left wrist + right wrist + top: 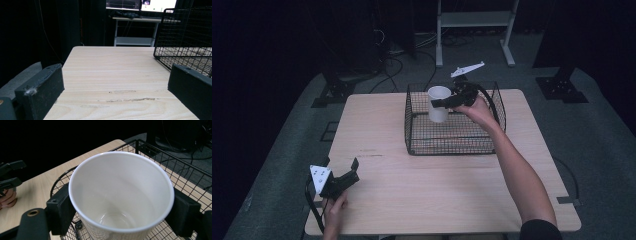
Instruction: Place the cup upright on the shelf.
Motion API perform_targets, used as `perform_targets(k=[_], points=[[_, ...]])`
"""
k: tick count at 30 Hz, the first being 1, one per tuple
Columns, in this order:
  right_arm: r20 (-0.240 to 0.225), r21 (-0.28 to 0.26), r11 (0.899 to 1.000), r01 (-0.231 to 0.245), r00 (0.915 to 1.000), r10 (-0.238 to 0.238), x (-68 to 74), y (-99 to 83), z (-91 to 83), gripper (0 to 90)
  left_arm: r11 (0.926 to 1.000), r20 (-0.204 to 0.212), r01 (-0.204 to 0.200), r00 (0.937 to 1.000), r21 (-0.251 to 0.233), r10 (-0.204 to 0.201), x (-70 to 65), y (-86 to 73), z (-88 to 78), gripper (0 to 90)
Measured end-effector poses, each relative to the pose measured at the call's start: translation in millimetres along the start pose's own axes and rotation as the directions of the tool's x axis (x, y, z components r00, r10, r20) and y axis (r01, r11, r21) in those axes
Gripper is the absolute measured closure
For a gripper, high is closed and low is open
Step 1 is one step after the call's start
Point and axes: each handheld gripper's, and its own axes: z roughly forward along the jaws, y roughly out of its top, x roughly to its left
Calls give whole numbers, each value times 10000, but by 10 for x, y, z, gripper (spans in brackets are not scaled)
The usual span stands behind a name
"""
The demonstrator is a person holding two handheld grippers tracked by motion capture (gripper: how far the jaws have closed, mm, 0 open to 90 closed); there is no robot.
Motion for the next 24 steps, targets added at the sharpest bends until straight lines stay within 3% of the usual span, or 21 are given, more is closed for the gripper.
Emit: perform_targets(k=[24], points=[[99,546,9970,-547,9985,543,-226,-212,264,198,10000,-2,7,10000,-3,-7,1,0,0,0]])
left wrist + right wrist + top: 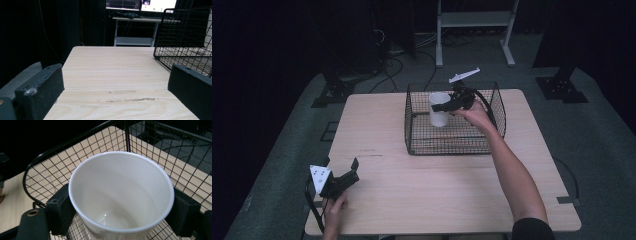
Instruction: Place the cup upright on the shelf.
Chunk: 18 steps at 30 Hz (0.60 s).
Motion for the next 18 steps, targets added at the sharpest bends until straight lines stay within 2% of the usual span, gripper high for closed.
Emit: perform_targets(k=[18], points=[[-74,453,9986,-257,9996,260,-130,-130,207,197,10000,0,44,10000,4,-44,3,0,0,0]])
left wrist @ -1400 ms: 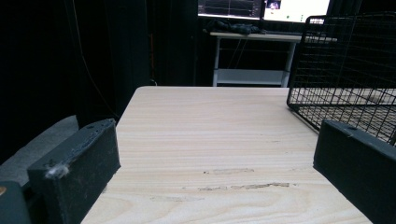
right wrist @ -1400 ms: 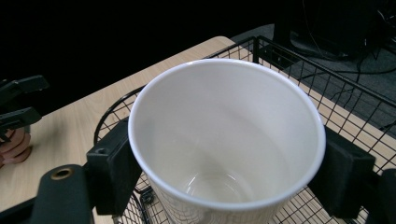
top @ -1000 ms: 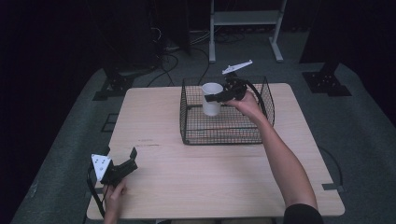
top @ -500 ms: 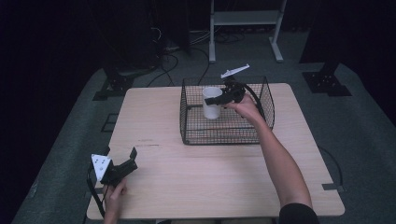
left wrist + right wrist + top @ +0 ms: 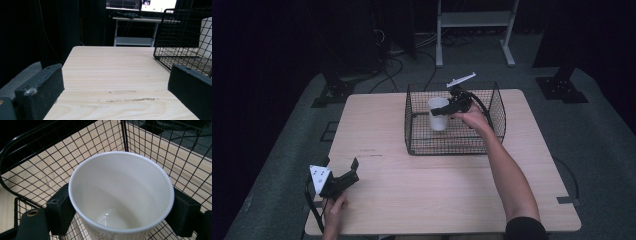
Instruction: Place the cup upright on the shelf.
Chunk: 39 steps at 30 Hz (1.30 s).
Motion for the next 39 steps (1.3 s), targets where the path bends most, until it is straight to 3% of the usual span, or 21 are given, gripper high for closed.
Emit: perform_targets(k=[39], points=[[119,1196,9924,284,9995,-300,21,-87,209,194,10000,-15,32,10000,4,-32,2,0,4,0]])
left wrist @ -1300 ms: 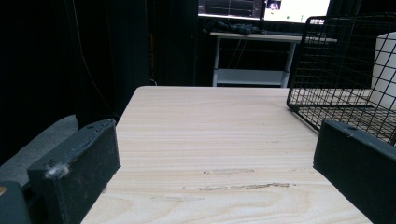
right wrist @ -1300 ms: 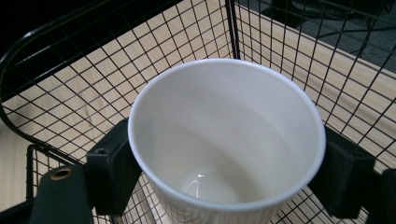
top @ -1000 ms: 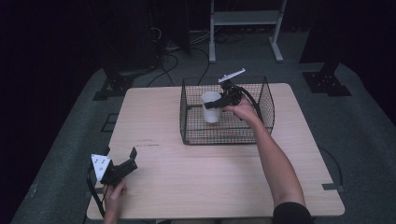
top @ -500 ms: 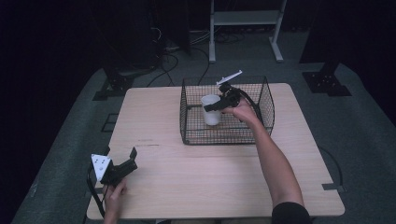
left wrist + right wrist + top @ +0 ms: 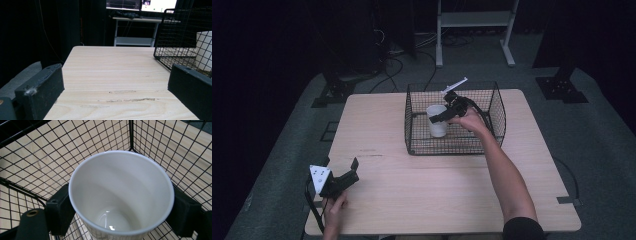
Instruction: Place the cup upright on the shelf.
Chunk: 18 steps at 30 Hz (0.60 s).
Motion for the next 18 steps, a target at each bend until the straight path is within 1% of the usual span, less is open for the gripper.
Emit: perform_targets(k=[7,18], points=[[-68,56,9999,127,9999,-127,7,-11,-13,191,10000,10,-58,10000,7,58,-3,0,0,0],[-87,147,9989,440,9990,-438,93,-5,-54,171,10000,22,-87,10000,11,87,-9,0,-2,0]])
